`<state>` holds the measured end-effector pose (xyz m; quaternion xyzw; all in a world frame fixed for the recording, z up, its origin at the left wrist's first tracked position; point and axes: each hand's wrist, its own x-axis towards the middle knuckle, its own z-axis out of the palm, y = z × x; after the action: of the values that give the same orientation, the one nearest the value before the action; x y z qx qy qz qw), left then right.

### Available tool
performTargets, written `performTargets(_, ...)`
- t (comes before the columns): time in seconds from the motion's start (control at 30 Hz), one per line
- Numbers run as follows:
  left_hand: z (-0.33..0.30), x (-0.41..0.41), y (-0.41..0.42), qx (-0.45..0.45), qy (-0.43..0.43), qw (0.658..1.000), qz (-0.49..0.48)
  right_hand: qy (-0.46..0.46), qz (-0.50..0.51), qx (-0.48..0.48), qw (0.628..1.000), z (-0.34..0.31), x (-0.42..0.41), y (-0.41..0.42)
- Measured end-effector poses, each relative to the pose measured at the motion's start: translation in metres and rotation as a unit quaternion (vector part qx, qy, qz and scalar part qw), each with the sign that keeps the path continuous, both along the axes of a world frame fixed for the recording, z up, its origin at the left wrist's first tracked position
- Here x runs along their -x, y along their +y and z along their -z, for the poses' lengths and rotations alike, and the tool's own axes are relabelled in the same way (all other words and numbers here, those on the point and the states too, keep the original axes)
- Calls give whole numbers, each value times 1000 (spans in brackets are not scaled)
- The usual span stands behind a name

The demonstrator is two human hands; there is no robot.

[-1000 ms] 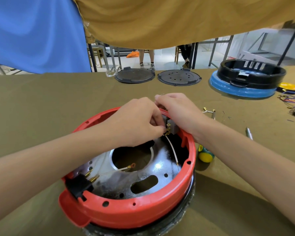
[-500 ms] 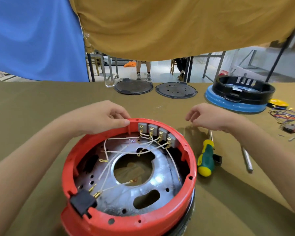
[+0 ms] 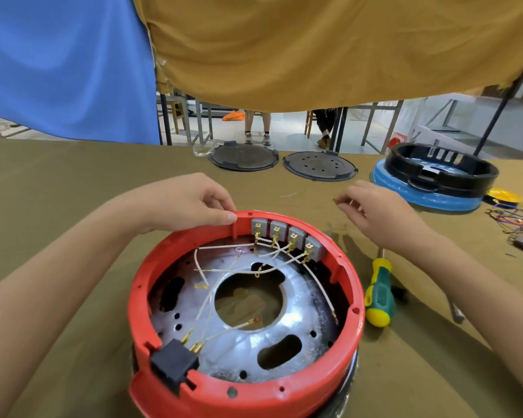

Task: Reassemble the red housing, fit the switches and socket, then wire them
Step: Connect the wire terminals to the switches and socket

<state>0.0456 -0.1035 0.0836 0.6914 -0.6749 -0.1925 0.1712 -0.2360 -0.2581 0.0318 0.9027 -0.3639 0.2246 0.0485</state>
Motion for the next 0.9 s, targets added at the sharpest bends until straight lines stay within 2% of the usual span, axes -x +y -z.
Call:
performTargets(0.1,-1,0,2,-5,-7,1000,2,-135,-51,-6,990,-6,-11,16)
performTargets(0.17,-3,1,2,-8,-10,1000,3,-288,-70,-87,951,-16,-18,29)
performTargets(0.2,-4,2,3,-12,-11,1000,1,-380,-88,-160,907,-25,-22,35)
performTargets(0.23,-5,3,4,-17,-13,1000,-1,-469,-111,-251,839,-35,-24,43)
performTargets(0.27,-6,3,5,-23,-16,1000,-2,-538,-134,-353,753,-44,-27,50)
performTargets(0.3,-8,4,6,-27,-20,999,-2,-577,-154,-452,663,-49,-31,57)
performTargets(0.33,-9,5,6,-26,-26,999,-1,-590,-164,-530,587,-53,-34,65)
performTargets(0.37,-11,7,7,-16,-30,999,2,-586,-166,-586,534,-54,-38,72)
performTargets(0.4,-13,9,7,6,-27,1000,3,-573,-166,-626,502,-53,-42,78)
performTargets(0.43,-15,12,7,34,-7,999,0,-557,-161,-654,485,-52,-45,84)
performTargets(0.53,-21,22,7,68,151,986,-19,-528,-135,-686,481,-48,-51,95)
performTargets(0.67,-20,31,10,23,263,964,22,-526,-138,-702,460,-42,-58,101)
performTargets(0.7,-18,31,9,8,301,953,29,-521,-137,-702,466,-42,-58,102)
performTargets(0.77,-16,31,8,-19,381,924,19,-498,-132,-690,509,-41,-56,100)
performTargets(0.83,-15,28,7,-30,426,904,0,-448,-128,-664,585,-45,-51,97)
performTargets(0.9,-15,27,6,-26,437,899,-8,-384,-126,-627,665,-48,-46,94)
